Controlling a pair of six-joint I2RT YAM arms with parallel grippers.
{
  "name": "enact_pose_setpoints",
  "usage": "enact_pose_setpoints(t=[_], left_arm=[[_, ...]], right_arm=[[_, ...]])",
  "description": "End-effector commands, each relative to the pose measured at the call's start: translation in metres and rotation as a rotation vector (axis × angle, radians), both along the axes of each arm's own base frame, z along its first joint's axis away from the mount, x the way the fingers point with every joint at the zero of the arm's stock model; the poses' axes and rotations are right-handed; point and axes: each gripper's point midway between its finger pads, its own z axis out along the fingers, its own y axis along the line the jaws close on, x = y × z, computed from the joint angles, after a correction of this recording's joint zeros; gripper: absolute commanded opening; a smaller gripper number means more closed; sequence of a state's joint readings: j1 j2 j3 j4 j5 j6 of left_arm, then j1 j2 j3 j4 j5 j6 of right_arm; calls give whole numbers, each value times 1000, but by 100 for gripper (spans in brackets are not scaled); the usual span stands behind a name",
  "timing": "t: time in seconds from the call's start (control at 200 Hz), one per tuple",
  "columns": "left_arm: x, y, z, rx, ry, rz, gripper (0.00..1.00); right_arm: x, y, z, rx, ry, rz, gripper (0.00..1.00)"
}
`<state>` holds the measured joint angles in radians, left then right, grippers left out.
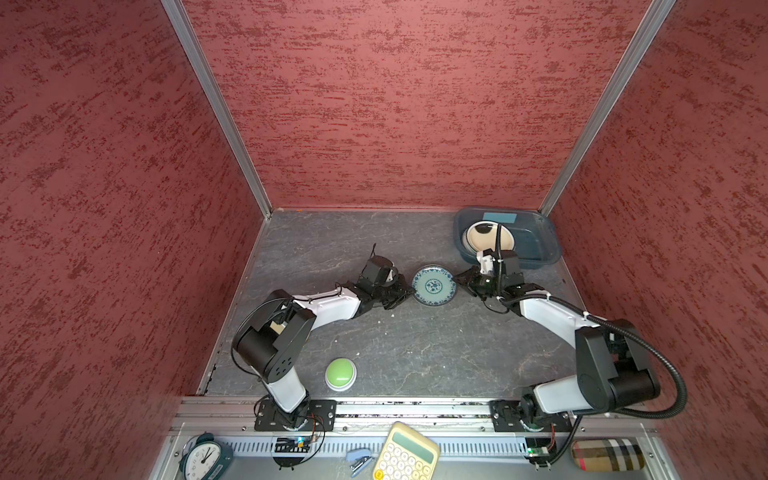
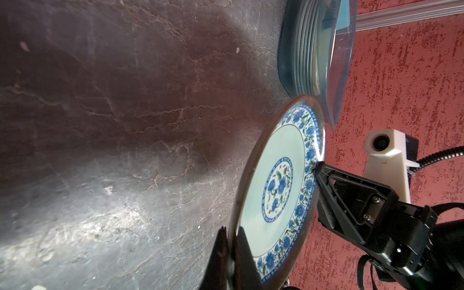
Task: Place the plates into the plastic bin on the countertop
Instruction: 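Tilt the blue-and-white plate up with the left gripper while the right gripper grasps its rim, then carry the blue-and-white plate to the bin with the right gripper while the left gripper withdraws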
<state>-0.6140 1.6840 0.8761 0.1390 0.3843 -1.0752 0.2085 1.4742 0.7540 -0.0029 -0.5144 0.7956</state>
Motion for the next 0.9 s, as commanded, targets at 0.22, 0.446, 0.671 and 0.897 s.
enact_pose_setpoints(t=[0.22,0.446,0.671,0.897], left_arm=[[14,-1,11,-44,-43,-16,1],[20,4,10,-53,-45,-16,51],[26,18,27,-51,-104,0,80],[29,44,40,-53,-146,28,99]], right_arm=[[20,7,3,28,1,-13,0],[23,-3,7,-29,-14,-53,0],[23,-16,5,-88,-6,-111,0],[22,-25,15,-118,-9,-153,0]])
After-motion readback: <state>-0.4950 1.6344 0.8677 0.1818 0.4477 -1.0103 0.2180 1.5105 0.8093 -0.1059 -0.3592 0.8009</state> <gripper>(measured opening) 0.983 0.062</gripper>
